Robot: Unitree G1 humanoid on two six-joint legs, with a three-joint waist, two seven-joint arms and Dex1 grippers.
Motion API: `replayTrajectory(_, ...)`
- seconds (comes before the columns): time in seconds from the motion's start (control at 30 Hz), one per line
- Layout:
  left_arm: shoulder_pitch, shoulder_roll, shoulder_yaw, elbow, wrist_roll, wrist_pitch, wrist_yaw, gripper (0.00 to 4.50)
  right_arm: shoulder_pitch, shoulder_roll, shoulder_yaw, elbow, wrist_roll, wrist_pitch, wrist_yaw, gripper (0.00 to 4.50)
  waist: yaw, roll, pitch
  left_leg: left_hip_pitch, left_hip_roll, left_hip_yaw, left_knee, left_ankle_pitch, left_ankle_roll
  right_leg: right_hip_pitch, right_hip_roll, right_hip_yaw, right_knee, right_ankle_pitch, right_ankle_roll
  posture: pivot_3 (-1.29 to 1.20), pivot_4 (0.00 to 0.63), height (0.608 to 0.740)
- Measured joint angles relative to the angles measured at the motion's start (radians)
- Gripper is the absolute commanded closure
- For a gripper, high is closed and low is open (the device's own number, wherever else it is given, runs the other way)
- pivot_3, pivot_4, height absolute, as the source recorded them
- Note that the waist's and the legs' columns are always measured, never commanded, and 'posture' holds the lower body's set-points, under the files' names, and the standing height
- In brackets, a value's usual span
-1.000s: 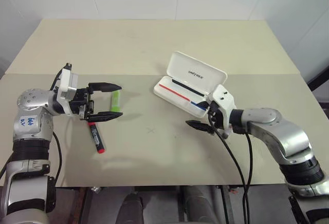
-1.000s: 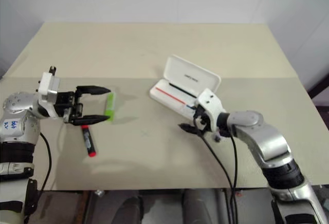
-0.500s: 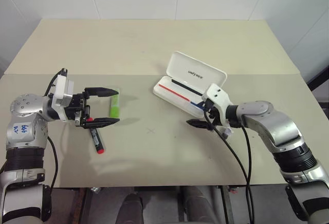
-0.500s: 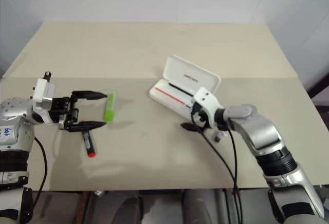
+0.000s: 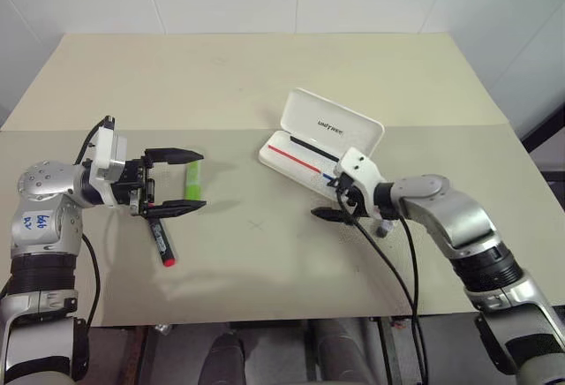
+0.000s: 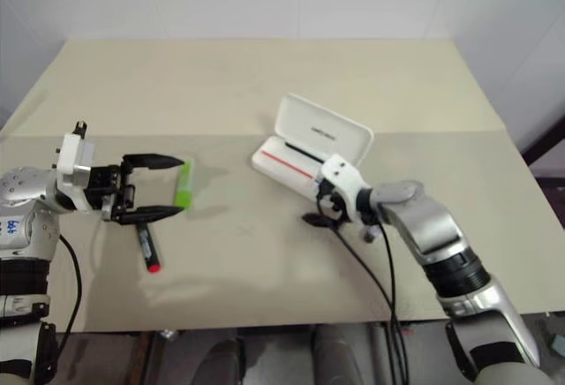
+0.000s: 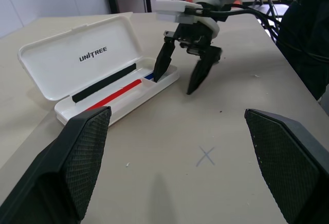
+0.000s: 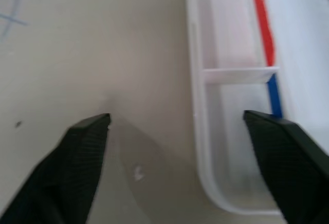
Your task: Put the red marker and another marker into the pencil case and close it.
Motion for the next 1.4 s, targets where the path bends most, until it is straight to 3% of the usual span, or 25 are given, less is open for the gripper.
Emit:
replayTrajectory(0.3, 0.007, 0.0, 0.001, -0.007, 0.0, -0.002, 0.013, 0.0, -0.013, 0.01, -0.001, 0.019, -0.037, -0.018, 0.006, 4.36, 0.001, -0.001, 0.0, 0.0, 0.0, 0.0, 0.0, 0.0, 0.0, 0.0, 0.0, 0.0, 0.0, 0.0, 0.001, 0.0, 0.15, 0.74)
replayTrajectory(0.33, 0.007, 0.0, 0.001, -0.008, 0.0, -0.002, 0.014, 0.0, -0.012, 0.009, -0.001, 0.013, -0.041, -0.027, 0.008, 4.45, 0.001, -0.001, 0.0, 0.0, 0.0, 0.0, 0.0, 0.0, 0.0, 0.0, 0.0, 0.0, 0.0, 0.0, 0.001, 0.0, 0.15, 0.74)
replayTrajectory(0.47, 0.007, -0.001, 0.002, -0.011, 0.0, -0.004, 0.021, 0.0, 0.018, -0.031, -0.001, -0.017, -0.06, -0.119, 0.046, 4.45, 0.003, 0.0, 0.0, -0.001, 0.0, 0.0, -0.001, 0.0, 0.0, 0.0, 0.0, 0.0, -0.001, 0.0, 0.001, 0.0, 0.15, 0.74)
replayTrajectory(0.9, -0.04, -0.019, 0.022, 0.106, -0.002, -0.069, -0.014, 0.0, 0.254, -0.215, -0.017, -0.429, -0.042, -0.291, 0.214, 4.45, 0.004, 0.0, 0.0, -0.001, 0.0, 0.0, -0.002, -0.001, 0.001, 0.0, 0.0, 0.0, -0.003, -0.001, 0.001, 0.0, 0.15, 0.74)
replayTrajectory(1.4, -0.016, -0.039, 0.022, 0.114, -0.002, -0.052, -0.012, 0.0, 0.304, -0.208, 0.112, -0.368, -0.241, -0.509, 0.229, 4.45, 0.003, -0.001, 0.0, 0.0, 0.0, 0.0, -0.001, 0.0, 0.001, 0.0, 0.0, 0.0, -0.002, -0.002, -0.001, 0.0, 0.15, 0.74)
